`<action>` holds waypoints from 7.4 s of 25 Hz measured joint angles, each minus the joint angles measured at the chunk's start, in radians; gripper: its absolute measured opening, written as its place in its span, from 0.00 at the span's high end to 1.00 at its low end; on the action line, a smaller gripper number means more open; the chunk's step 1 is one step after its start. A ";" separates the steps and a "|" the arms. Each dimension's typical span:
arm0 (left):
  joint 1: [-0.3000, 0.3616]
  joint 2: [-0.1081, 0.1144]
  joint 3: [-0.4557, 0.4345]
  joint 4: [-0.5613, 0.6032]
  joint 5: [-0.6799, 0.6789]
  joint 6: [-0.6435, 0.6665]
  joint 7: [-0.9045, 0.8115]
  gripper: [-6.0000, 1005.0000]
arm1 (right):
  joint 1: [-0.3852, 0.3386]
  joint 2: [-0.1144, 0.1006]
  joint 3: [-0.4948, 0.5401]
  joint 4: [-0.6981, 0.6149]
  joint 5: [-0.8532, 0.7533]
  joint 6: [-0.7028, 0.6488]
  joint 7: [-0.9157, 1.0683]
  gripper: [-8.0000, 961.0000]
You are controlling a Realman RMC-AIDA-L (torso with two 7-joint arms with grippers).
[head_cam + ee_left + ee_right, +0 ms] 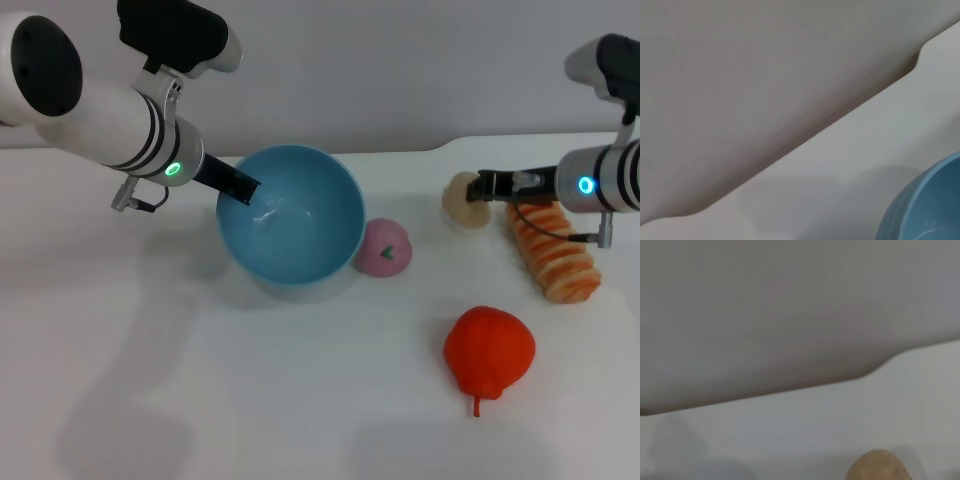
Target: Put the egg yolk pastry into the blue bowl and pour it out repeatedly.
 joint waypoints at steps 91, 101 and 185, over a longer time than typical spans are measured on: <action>-0.009 -0.010 0.285 -0.104 -0.121 0.520 -0.004 1.00 | -0.626 0.028 -0.297 -0.275 1.557 0.003 -1.637 0.48; 0.002 -0.010 0.385 -0.135 -0.117 0.629 -0.003 1.00 | -0.622 0.020 -0.158 -0.089 1.681 -0.240 -1.828 0.48; -0.008 -0.020 0.977 -0.096 -0.119 1.610 0.436 1.00 | -0.526 0.018 -0.127 0.042 1.685 -0.238 -1.834 0.53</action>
